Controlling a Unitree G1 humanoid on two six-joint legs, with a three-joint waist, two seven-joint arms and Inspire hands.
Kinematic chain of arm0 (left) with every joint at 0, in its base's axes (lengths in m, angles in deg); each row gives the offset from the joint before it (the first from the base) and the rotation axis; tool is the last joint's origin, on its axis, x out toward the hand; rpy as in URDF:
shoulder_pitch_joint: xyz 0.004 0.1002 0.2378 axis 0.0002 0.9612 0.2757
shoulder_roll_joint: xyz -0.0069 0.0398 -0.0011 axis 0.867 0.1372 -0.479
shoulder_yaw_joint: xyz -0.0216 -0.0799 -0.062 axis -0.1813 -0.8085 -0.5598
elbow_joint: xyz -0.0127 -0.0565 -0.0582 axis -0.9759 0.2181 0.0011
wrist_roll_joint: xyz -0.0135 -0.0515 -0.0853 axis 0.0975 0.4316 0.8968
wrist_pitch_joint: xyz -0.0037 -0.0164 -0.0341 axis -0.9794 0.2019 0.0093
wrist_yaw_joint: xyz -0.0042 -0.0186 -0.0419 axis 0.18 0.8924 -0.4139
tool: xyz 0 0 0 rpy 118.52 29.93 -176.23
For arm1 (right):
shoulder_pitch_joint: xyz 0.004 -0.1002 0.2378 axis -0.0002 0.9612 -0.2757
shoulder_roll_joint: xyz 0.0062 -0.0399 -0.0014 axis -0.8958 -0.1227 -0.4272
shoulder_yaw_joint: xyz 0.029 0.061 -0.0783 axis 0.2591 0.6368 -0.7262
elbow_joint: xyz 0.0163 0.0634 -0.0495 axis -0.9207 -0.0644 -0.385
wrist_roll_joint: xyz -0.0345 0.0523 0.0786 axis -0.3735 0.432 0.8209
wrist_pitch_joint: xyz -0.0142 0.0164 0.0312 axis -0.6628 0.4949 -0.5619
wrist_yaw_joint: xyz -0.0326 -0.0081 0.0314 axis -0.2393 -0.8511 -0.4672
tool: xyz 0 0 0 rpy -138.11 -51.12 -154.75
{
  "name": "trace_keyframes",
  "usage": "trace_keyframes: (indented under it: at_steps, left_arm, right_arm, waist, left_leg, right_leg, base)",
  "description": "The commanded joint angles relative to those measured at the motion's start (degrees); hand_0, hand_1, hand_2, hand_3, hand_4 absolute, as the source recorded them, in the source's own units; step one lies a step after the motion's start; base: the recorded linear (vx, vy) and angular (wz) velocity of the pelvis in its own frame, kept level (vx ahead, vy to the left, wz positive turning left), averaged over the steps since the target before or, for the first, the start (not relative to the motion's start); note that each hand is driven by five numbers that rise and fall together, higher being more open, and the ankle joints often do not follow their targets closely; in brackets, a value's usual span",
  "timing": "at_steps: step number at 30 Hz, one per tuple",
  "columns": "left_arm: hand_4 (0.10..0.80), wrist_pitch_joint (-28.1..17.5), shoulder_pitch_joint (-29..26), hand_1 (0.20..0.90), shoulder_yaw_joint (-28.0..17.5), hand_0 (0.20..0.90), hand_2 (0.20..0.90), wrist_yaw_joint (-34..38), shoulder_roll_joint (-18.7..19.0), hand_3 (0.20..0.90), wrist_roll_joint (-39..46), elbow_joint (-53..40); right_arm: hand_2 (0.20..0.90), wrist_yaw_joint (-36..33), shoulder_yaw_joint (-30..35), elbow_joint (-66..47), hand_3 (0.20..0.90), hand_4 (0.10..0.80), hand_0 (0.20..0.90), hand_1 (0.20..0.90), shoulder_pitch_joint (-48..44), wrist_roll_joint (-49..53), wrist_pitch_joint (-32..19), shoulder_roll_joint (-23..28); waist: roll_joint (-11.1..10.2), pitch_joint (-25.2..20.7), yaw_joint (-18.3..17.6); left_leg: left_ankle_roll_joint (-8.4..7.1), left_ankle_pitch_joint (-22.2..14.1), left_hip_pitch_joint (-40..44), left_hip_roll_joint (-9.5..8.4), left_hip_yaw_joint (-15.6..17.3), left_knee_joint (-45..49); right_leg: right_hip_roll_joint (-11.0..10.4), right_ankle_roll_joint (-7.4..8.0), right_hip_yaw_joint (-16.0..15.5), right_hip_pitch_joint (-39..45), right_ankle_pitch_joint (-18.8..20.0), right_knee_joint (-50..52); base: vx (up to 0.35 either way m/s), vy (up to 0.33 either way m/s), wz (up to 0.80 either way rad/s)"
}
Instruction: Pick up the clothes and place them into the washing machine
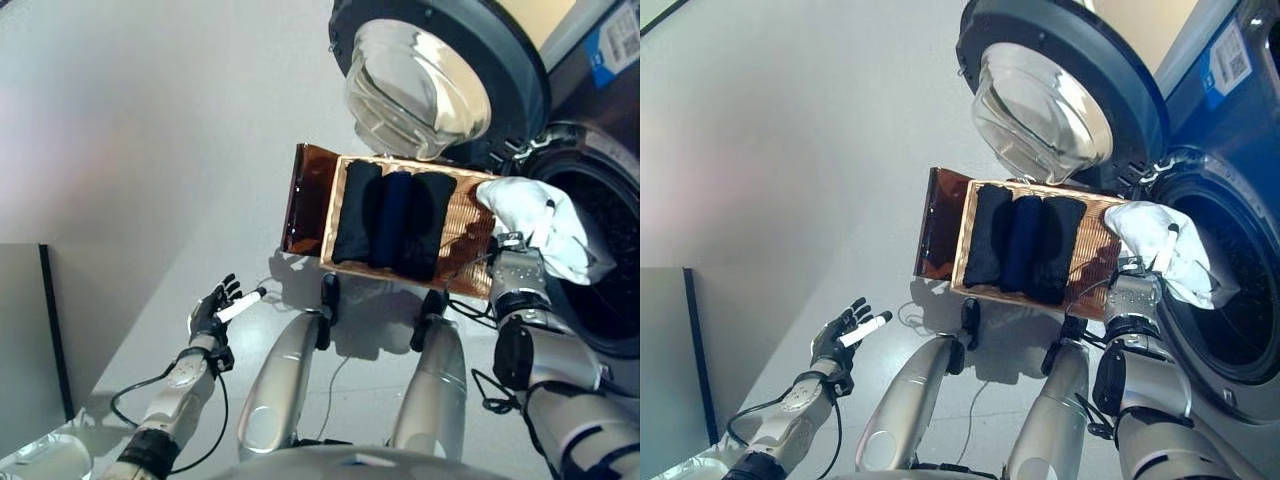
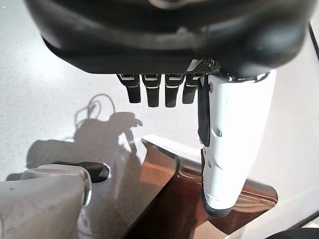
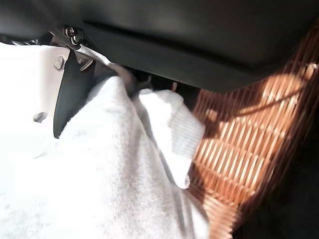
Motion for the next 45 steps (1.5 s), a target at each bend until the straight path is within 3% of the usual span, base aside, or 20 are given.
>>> trace_keyframes:
  at_steps: [1,8,13,23,33,42,44,45]
  left_arm:
    - [0.800,-2.40,1.97,0.900,-1.15,0.900,0.900,-0.03,1.58,0.900,-0.63,-0.29]
    - [0.800,-1.84,2.71,0.900,-1.02,0.900,0.900,-0.06,0.93,0.900,-0.82,0.40]
    - [0.800,-1.98,2.96,0.900,-1.42,0.900,0.900,0.02,1.63,0.900,-0.99,-0.34]
    - [0.800,-2.62,3.75,0.900,-2.42,0.900,0.900,0.19,4.15,0.900,-1.30,-1.19]
    - [0.800,-2.89,3.94,0.900,-2.80,0.900,0.900,0.31,4.36,0.900,-1.60,-2.07]
    - [0.800,-3.30,5.54,0.900,-3.40,0.900,0.900,0.42,3.94,0.900,0.18,-6.48]
    - [0.800,-3.34,6.01,0.900,-3.91,0.900,0.900,0.45,3.43,0.900,0.66,-6.34]
    - [0.800,-3.35,6.05,0.900,-3.78,0.900,0.900,0.44,3.40,0.900,0.67,-6.38]
  right_arm:
    - [0.200,2.94,-0.60,-5.61,0.200,0.300,0.200,0.200,3.34,-3.86,-5.47,3.31]
    - [0.200,3.24,-3.23,-9.21,0.200,0.300,0.200,0.200,6.52,-4.17,-5.51,-4.26]
    - [0.200,2.78,-2.35,-10.06,0.200,0.300,0.200,0.200,6.23,-3.84,-6.16,-4.74]
    - [0.200,-0.14,0.67,-6.13,0.200,0.300,0.200,0.200,-0.88,-5.19,-6.65,6.37]
    - [0.200,-1.76,1.15,-3.85,0.200,0.300,0.200,0.200,-3.03,-6.15,-6.29,12.58]
    - [0.200,-1.89,2.03,-1.43,0.200,0.300,0.200,0.200,-4.21,-5.53,-4.06,13.34]
    - [0.200,-2.43,3.66,-1.08,0.200,0.300,0.200,0.200,-4.41,-4.79,-4.48,14.17]
    - [0.200,-2.40,3.68,-1.03,0.200,0.300,0.200,0.200,-4.33,-4.75,-4.47,14.32]
  waist:
    - [-0.55,-3.27,-2.64]
    - [-1.95,-3.07,-3.29]
    - [-2.37,-3.11,-3.35]
    - [-2.87,-3.85,-1.95]
    - [-2.46,-3.87,-1.46]
    - [1.54,-2.66,-0.79]
    - [2.86,-3.40,-0.49]
    - [2.90,-3.18,-0.53]
  left_leg:
    - [-6.40,-2.11,3.74,5.01,-3.31,0.03]
    - [-6.34,-2.46,4.42,5.00,-3.16,0.85]
    - [-6.37,-2.70,3.88,4.81,-3.20,1.42]
    - [-6.51,-2.51,3.46,4.53,-3.47,0.82]
    - [-6.95,-1.31,3.97,4.96,-3.81,-1.14]
    - [-6.57,-0.93,-0.62,4.33,-3.12,0.52]
    - [-6.77,-2.33,-1.47,4.16,-3.54,1.48]
    - [-6.68,-1.13,-2.18,4.12,-3.21,1.54]
  right_leg:
    - [-0.45,1.66,3.54,4.05,4.18,-4.27]
    - [-0.53,1.76,3.43,5.79,4.95,-5.57]
    - [-0.78,1.74,3.24,5.90,5.15,-6.14]
    - [-0.77,1.78,3.06,6.36,5.32,-7.24]
    - [-0.28,1.80,2.88,6.44,4.92,-7.59]
    - [-0.96,1.32,4.47,0.11,3.49,-3.37]
    - [-1.08,1.42,5.27,-1.43,1.10,-1.10]
    - [-1.25,1.04,5.01,-2.10,2.28,-1.20]
  base:
    - [0.001,0.022,-0.11]
    - [-0.001,0.016,-0.05]
    - [0.000,0.000,0.00]
    - [0.000,0.000,0.00]
    - [-0.006,-0.006,0.00]
    - [-0.052,0.010,0.00]
    - [0.033,0.017,0.08]
    - [-0.006,0.005,0.13]
